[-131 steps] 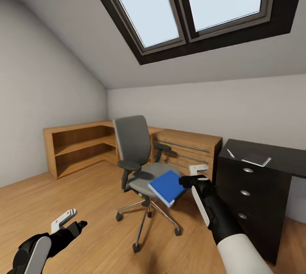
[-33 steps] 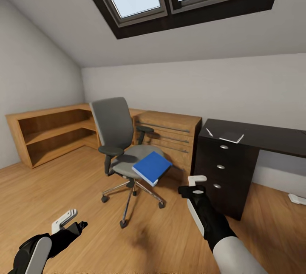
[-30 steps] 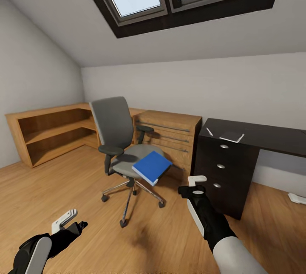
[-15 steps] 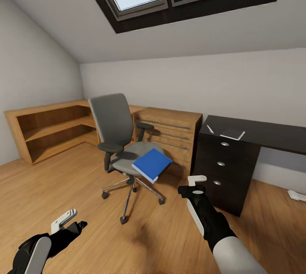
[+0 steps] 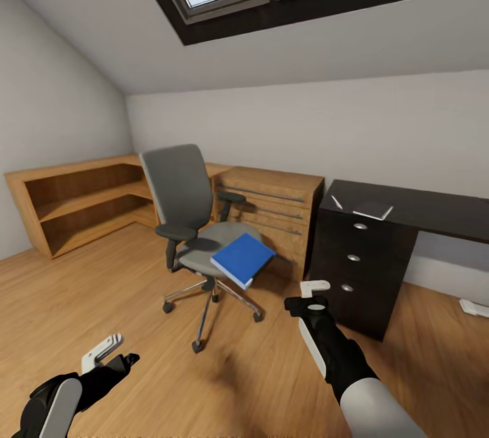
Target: In the bedroom, organize the workspace by keeping the computer under the desk, ensuring the monitor is on the desk, placing the keyboard on the desk next to the monitor, placing the mouse on the desk next to the keyboard, moving the folder from the swivel chair onto the desk next to the mouse, stacking the notebook on top of the folder with the pen on top of the notebook, and positioning the swivel chair next to the desk.
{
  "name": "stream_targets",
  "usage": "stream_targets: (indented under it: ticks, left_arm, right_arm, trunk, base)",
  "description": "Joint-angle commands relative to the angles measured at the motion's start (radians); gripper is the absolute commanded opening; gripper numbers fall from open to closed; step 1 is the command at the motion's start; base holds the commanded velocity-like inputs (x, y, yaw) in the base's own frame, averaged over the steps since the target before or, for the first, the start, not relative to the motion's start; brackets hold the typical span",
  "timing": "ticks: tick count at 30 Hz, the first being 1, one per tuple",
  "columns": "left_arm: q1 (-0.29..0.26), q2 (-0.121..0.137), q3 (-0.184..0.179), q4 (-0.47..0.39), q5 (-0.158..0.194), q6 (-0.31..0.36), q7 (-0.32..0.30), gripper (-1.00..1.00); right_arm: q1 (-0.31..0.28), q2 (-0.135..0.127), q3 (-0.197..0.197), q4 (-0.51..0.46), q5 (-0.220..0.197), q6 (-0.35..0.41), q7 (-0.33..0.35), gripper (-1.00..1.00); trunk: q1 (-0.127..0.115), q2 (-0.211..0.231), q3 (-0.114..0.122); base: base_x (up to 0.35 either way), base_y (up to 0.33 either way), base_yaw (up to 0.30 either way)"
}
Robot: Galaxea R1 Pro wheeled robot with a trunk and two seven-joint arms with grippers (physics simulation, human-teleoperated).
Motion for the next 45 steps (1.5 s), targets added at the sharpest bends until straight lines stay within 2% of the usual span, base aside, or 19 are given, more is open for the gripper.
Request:
stream_targets:
  ticks: [1, 45]
  left_arm:
    - [-0.001, 0.0, 0.0, -0.001, 0.011, 0.003, 0.009, 1.0]
    - [-0.001, 0.0, 0.001, -0.005, 0.011, 0.004, 0.009, 1.0]
  right_arm:
    - [-0.001, 0.0, 0.003, -0.001, 0.002, 0.007, -0.004, 1.0]
    - [-0.001, 0.001, 0.004, -0.001, 0.002, 0.009, -0.003, 1.0]
  trunk:
    - [0.0, -0.001, -0.003]
    - [0.0, -0.001, -0.073]
  base:
    - [0.0, 0.0, 0.0]
    - [0.0, 0.0, 0.0]
